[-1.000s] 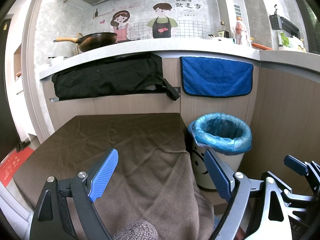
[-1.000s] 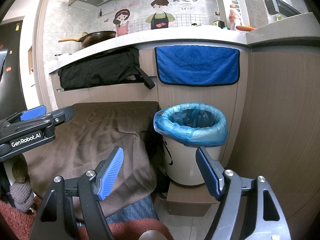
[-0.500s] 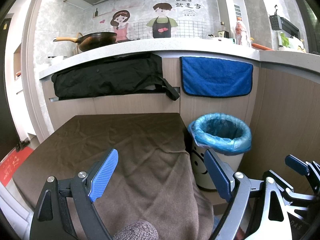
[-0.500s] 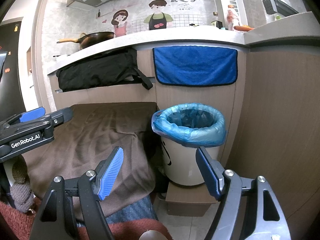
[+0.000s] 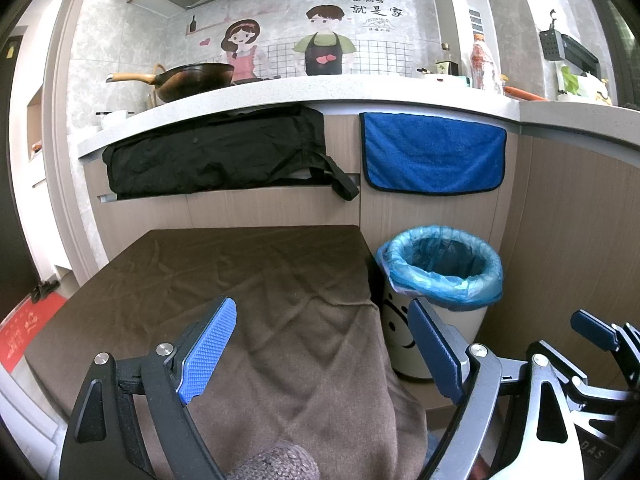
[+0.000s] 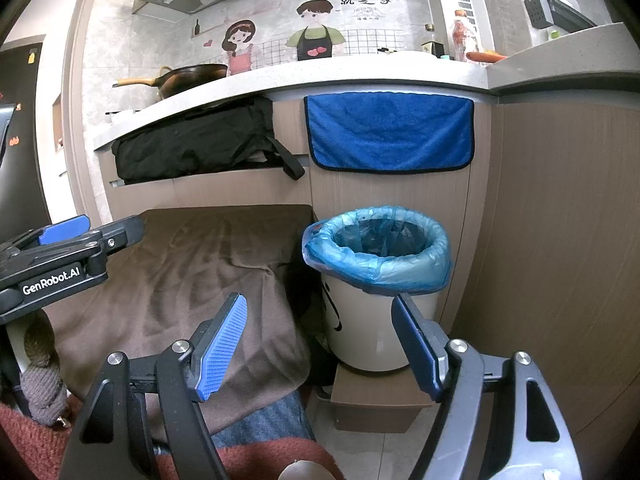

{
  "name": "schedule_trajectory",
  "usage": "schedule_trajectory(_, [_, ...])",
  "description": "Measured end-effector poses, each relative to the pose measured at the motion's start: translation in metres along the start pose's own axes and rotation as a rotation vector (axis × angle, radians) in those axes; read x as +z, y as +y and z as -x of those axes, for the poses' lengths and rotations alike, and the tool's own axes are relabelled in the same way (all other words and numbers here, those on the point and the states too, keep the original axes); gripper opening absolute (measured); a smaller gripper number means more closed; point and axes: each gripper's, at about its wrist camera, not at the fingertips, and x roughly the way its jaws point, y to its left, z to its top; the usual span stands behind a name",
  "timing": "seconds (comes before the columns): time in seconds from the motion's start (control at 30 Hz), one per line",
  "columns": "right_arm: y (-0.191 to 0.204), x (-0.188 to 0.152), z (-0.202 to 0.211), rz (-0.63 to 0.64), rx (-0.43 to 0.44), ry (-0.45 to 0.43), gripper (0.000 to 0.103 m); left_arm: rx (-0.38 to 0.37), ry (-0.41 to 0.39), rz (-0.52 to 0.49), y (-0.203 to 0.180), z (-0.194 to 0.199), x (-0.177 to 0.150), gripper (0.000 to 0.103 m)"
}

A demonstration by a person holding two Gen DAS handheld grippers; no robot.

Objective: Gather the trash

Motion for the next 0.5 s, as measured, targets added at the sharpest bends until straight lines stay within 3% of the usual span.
schedule_trajectory(0.5, [-0.0014, 0.0007, -0.0010, 0.000, 0.003, 0.000, 0.072, -0.004, 0.001, 0.000, 0.0027, -0.0002, 0.0004, 0.088])
